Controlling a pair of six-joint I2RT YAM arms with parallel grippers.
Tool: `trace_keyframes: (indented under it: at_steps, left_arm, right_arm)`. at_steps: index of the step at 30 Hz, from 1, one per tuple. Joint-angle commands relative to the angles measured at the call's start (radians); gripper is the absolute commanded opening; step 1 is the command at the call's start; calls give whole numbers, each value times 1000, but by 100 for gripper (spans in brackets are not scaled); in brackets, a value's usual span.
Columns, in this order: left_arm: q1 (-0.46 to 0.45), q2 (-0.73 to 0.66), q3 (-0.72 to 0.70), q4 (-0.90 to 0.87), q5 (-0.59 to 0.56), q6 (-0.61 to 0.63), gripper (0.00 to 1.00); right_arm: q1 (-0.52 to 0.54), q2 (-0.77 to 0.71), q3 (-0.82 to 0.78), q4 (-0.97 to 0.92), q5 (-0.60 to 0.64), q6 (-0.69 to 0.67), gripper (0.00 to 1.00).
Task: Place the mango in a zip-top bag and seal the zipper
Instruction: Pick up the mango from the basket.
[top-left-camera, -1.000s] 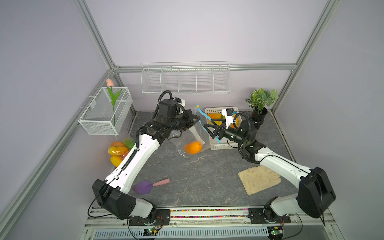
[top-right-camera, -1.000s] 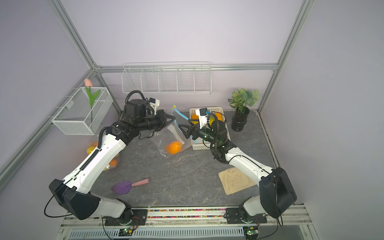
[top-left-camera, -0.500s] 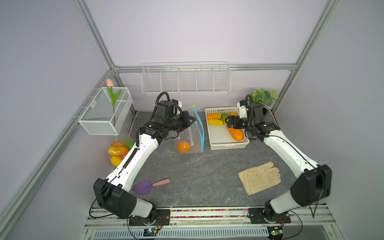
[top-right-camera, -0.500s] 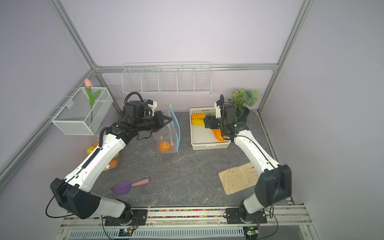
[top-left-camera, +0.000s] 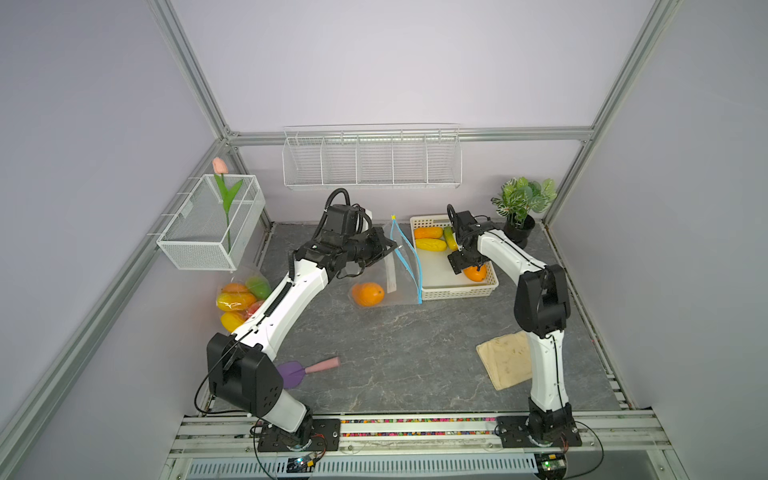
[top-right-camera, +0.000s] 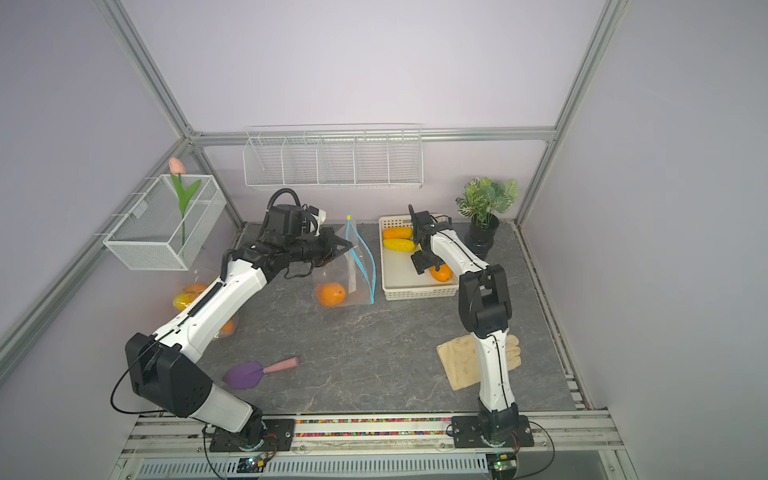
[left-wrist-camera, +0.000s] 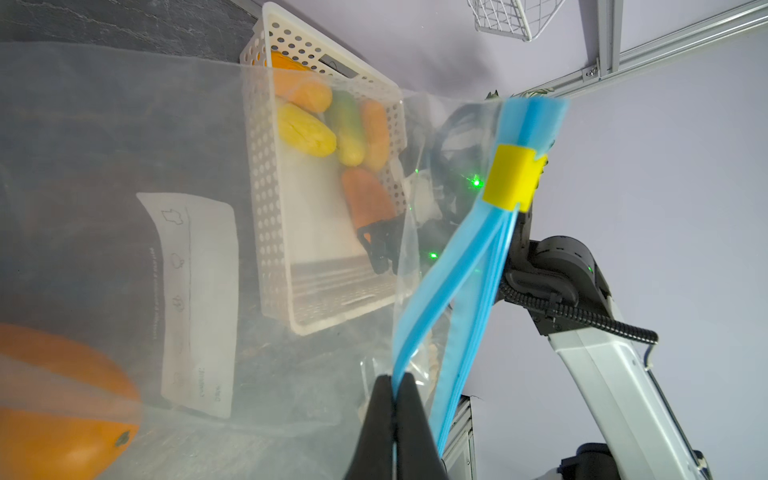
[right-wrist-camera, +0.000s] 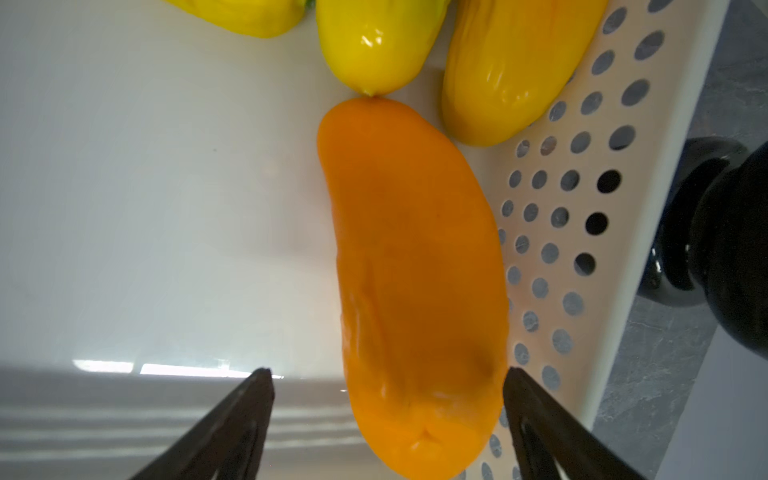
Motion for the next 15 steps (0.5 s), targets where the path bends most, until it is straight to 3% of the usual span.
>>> trace_keyframes:
  at_steps: [1,5,8,15]
  left_arm:
    - [2,8,10,7,5,17,0]
    - [2,9,8,5,5,16,0]
    - [2,8,13,0,-1,17,0]
    - [2,5,28,-17,-4,16,0]
  right_arm:
    - [-13,58,50,-76,29,-57,89]
    - [-17,126,103,-101,42,-57,91]
    - [-17,136,112,-101,12,-47,98]
    - [-21,59,90,-46,-105,-30,59]
